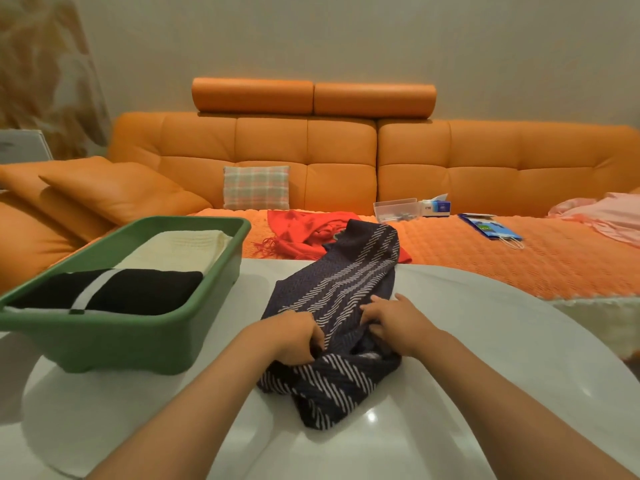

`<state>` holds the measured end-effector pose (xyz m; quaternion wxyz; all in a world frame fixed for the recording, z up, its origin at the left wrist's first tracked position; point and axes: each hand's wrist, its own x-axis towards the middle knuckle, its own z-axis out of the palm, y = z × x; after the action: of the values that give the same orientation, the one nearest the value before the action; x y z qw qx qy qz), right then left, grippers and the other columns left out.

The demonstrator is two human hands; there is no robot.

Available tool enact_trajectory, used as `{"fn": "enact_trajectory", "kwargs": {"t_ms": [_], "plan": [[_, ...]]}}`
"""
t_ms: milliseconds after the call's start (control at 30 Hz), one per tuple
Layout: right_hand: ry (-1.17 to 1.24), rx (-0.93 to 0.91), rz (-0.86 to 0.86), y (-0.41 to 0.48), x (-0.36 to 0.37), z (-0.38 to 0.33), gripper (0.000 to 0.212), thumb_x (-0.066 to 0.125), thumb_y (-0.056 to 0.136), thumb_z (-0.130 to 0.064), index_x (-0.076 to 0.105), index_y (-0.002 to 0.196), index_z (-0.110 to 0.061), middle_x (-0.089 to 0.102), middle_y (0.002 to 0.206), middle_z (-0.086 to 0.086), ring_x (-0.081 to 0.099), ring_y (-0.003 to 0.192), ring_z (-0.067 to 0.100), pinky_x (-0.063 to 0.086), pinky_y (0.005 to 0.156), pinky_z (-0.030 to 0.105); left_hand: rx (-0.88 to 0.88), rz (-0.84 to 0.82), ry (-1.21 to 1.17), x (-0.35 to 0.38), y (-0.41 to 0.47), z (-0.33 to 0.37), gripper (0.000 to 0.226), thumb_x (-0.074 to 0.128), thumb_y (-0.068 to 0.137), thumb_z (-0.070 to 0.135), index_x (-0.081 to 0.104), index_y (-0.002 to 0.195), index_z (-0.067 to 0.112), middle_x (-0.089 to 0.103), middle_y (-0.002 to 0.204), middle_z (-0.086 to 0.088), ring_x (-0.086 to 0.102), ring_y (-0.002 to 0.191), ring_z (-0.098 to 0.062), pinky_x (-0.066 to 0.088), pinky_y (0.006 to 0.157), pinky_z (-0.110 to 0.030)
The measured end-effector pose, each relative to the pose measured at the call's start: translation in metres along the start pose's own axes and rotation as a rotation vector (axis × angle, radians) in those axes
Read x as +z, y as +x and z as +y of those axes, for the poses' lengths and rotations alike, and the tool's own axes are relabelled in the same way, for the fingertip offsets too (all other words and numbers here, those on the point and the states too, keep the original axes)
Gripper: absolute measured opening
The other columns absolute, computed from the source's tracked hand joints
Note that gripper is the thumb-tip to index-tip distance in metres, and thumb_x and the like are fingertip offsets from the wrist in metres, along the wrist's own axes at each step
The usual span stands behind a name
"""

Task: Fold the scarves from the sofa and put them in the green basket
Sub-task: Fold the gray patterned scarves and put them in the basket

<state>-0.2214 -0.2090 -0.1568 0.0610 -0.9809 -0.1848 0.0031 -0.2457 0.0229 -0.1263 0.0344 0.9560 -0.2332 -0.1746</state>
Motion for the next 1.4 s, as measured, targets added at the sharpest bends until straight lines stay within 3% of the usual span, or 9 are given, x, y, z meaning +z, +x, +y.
{"fn": "enact_trajectory", "kwargs": {"t_ms": [300, 400, 533, 633, 767, 933, 1167, 1300, 1400], "plan": [[0.371, -0.023, -0.226, -0.019, -0.035, -0.043, 0.025, 0.06, 0.097, -0.033, 0.065, 0.076, -0.021, 0.062, 0.074, -0.012, 0.057, 0.072, 0.007, 0.044, 0.069, 0.027, -0.374, 0.276, 0.132, -0.03, -0.019, -0.025, 0.025, 0.061, 0.086, 0.006, 0.072, 0.105, 0.017, 0.066, 0.113, -0.005, 0.065, 0.099, -0.026, 0.052, 0.083, -0.032], [0.674, 0.045, -0.22, -0.025, -0.037, -0.048, 0.019, 0.065, 0.095, -0.035, 0.074, 0.094, -0.019, 0.068, 0.075, -0.009, 0.06, 0.066, 0.004, 0.052, 0.061, 0.024, -0.297, 0.292, 0.1, -0.024, -0.017, -0.016, 0.033, 0.054, 0.087, 0.006, 0.072, 0.111, 0.02, 0.067, 0.117, -0.002, 0.064, 0.104, -0.024, 0.053, 0.091, -0.035], [0.33, 0.189, 0.26, -0.012, -0.033, -0.009, 0.024, 0.056, 0.093, -0.019, 0.07, 0.108, -0.031, 0.067, 0.121, -0.004, 0.064, 0.108, 0.017, 0.053, 0.091, 0.04, 0.113, 0.188, -0.353, -0.013, -0.012, 0.015, 0.046, 0.063, 0.089, 0.034, 0.057, 0.134, 0.035, 0.057, 0.136, 0.011, 0.053, 0.123, -0.009, 0.039, 0.109, -0.03], [-0.194, 0.177, 0.104, -0.011, -0.016, 0.025, 0.078, 0.061, 0.086, -0.004, 0.035, 0.151, -0.038, 0.015, 0.165, 0.003, 0.018, 0.15, 0.027, 0.032, 0.114, 0.048, 0.216, 0.034, -0.148, 0.004, 0.002, 0.037, 0.091, 0.073, 0.067, 0.069, 0.032, 0.145, 0.049, 0.039, 0.148, 0.013, 0.037, 0.135, -0.01, 0.032, 0.115, -0.038], [-0.364, 0.077, -0.029, -0.007, -0.002, 0.037, 0.072, 0.052, 0.096, -0.008, 0.026, 0.154, -0.04, -0.012, 0.167, 0.004, -0.016, 0.153, 0.023, 0.003, 0.12, 0.056, 0.22, 0.104, 0.01, 0.004, 0.017, 0.039, 0.029, 0.075, 0.076, 0.033, 0.072, 0.105, 0.03, 0.067, 0.101, 0.005, 0.06, 0.094, -0.017, 0.052, 0.09, -0.038], [-0.078, 0.079, 0.034, 0.005, -0.006, 0.028, 0.02, 0.052, 0.099, -0.033, 0.063, 0.113, -0.024, 0.063, 0.125, -0.001, 0.048, 0.128, 0.021, 0.019, 0.111, 0.04, 0.02, 0.336, -0.051, -0.01, 0.022, 0.006, 0.023, 0.051, 0.078, 0.005, 0.054, 0.085, 0.026, 0.066, 0.1, -0.004, 0.06, 0.093, -0.027, 0.049, 0.074, -0.036], [0.596, 0.168, -0.071, -0.004, -0.028, 0.007, 0.05, 0.062, 0.092, -0.047, 0.063, 0.09, 0.003, 0.059, 0.079, 0.018, 0.055, 0.072, 0.02, 0.041, 0.069, 0.035, -0.306, 0.629, 0.031, -0.026, 0.009, -0.016, 0.027, 0.048, 0.086, 0.006, 0.056, 0.105, 0.023, 0.064, 0.108, -0.004, 0.058, 0.096, -0.026, 0.042, 0.071, -0.034], [0.386, 0.185, 0.26, -0.007, -0.025, 0.008, 0.025, 0.074, 0.084, -0.04, 0.069, 0.101, -0.022, 0.065, 0.098, -0.001, 0.061, 0.091, 0.014, 0.051, 0.081, 0.034, -0.07, 0.392, -0.025, -0.018, 0.012, -0.004, 0.054, 0.059, 0.079, 0.024, 0.044, 0.128, 0.041, 0.058, 0.125, 0.001, 0.055, 0.114, -0.024, 0.044, 0.096, -0.039], [0.151, 0.18, 0.297, -0.002, -0.019, 0.015, 0.055, 0.075, 0.079, -0.043, 0.055, 0.13, -0.038, 0.045, 0.142, -0.001, 0.046, 0.128, 0.02, 0.045, 0.103, 0.044, 0.208, 0.175, -0.291, -0.008, 0.015, 0.016, 0.08, 0.062, 0.071, 0.042, 0.026, 0.14, 0.059, 0.051, 0.141, 0.006, 0.052, 0.123, -0.016, 0.044, 0.103, -0.041]]}}
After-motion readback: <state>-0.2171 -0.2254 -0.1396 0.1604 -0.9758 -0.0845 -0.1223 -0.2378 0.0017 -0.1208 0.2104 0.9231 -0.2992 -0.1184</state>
